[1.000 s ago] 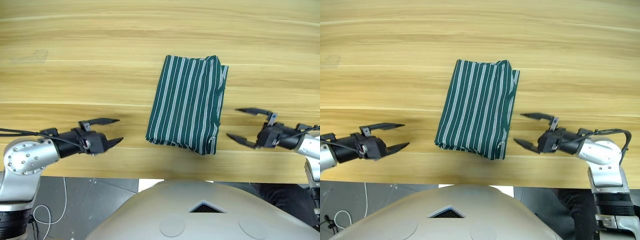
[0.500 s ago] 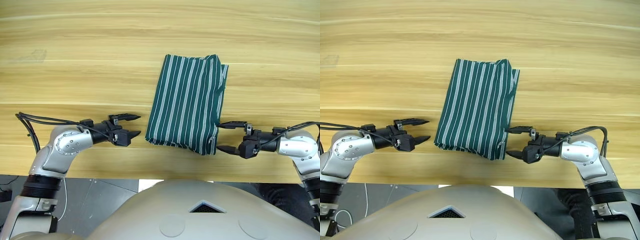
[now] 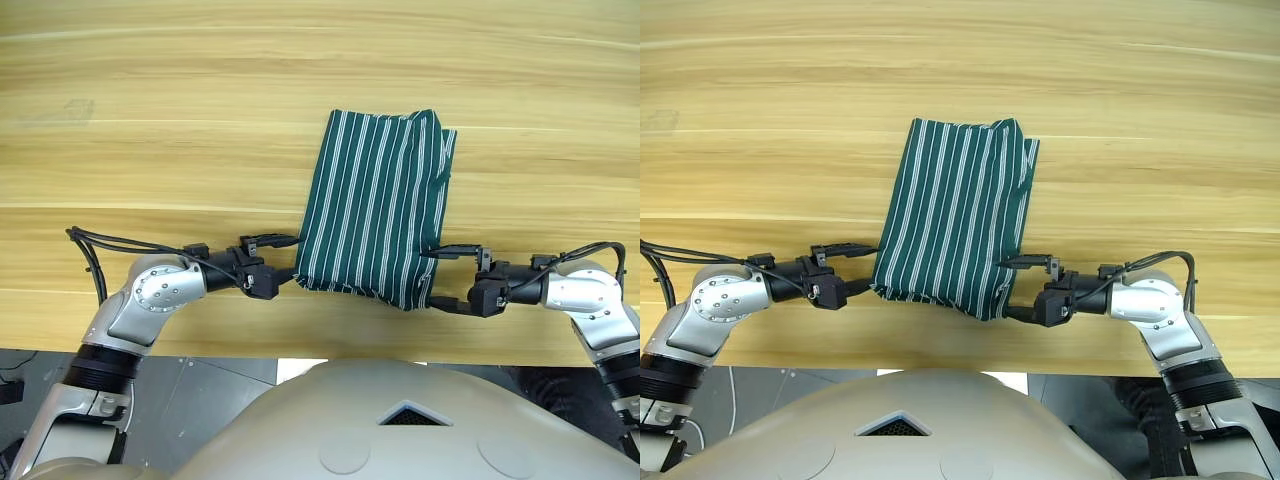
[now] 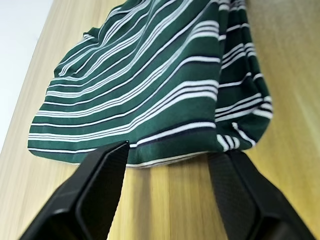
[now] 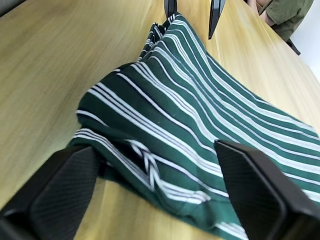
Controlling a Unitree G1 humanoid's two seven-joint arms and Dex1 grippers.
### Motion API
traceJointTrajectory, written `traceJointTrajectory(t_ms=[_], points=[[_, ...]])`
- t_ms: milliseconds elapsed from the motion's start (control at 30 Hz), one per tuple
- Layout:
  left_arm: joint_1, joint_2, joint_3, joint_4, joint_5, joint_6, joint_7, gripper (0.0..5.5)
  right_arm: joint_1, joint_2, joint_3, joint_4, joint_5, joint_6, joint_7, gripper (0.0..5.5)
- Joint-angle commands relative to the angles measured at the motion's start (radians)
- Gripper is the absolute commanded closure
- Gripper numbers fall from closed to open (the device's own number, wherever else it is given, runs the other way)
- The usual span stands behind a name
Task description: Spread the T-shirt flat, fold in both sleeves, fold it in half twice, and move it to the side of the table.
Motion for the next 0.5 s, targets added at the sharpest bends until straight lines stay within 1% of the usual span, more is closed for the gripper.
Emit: traceJointTrajectory(t_ms=[33, 133, 200, 233, 500], points=[[0.005, 0.015, -0.029, 0.019, 0.034, 0.011, -0.011, 2.65, -0.017, 0.005, 0.014, -0.001, 0.009, 0.013, 0.004, 1.44], [-0.002, 0.015, -0.029, 0.027, 0.037, 0.009, -0.003, 2.65, -0.02, 0.006, 0.02, 0.0, 0.005, 0.01, -0.005, 1.44], [-0.009, 0.014, -0.033, 0.035, 0.038, 0.007, -0.002, 2.91, -0.021, 0.007, 0.021, 0.003, 0.008, 0.012, -0.01, 1.7], [-0.011, 0.012, -0.036, 0.039, 0.039, 0.006, -0.001, 3.16, -0.022, 0.007, 0.022, 0.003, 0.007, 0.012, -0.011, 1.96], [-0.025, 0.008, -0.068, 0.061, 0.057, -0.003, 0.013, 4.34, -0.007, 0.008, 0.026, -0.005, 0.014, 0.022, -0.017, 3.32]])
